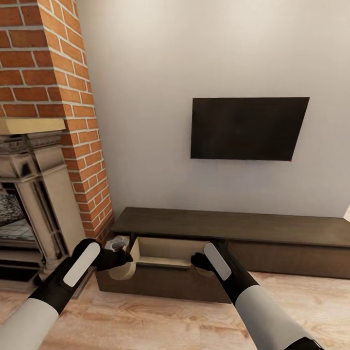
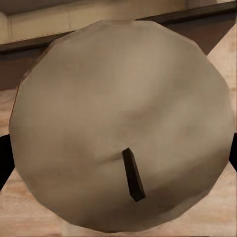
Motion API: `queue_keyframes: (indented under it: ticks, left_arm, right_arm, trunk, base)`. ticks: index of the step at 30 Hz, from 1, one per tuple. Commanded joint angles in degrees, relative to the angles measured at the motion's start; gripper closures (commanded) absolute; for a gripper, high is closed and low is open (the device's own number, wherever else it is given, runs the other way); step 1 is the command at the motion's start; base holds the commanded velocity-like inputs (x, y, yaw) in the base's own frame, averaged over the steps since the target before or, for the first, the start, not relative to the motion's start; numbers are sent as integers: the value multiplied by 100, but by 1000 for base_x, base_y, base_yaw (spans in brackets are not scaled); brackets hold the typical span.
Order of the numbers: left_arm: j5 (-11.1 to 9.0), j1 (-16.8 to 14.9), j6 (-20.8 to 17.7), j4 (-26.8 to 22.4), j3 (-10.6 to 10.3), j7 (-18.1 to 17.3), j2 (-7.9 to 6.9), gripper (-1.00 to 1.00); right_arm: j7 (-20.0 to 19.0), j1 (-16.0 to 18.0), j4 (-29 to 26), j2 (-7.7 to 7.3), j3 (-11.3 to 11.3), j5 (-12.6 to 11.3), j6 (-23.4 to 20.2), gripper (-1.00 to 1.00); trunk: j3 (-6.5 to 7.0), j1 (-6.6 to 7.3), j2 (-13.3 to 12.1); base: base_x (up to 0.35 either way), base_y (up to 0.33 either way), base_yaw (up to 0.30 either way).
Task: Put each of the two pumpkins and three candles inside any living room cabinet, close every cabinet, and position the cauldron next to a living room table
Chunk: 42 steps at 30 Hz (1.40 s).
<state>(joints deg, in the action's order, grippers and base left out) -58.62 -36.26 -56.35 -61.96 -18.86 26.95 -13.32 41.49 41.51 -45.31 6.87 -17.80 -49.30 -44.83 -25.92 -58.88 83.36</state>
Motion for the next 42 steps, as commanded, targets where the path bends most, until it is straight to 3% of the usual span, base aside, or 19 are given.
queue_keyframes:
  ticks: [1,7,22,33,42]
  left_arm:
    - [-10,-10,2,27,-68,58,-2,100]
    - [1,-13,2,116,-195,33,5,100]
    - [-10,-13,2,123,-180,-11,1,100]
    - [-3,-13,2,123,-168,-9,4,100]
    - [-1,-13,18,123,-156,-7,13,100]
  right_arm:
    - [57,6,-12,-2,-17,-54,10,100]
    - [28,6,-21,13,-21,-69,40,100]
    - [8,6,-85,16,-28,-70,154,100]
    - [-18,6,-109,16,-30,-70,159,100]
    - [-19,6,-129,16,-30,-70,159,100]
  trunk:
    - [-6,-3,4]
    - [-6,-3,4]
    - [-3,-3,4]
    - [3,-3,4]
    - [3,-3,4]
  base:
    - [314,145,0]
    - [313,148,0]
    - [221,249,-133]
    - [297,20,-57]
    - [50,-33,-6]
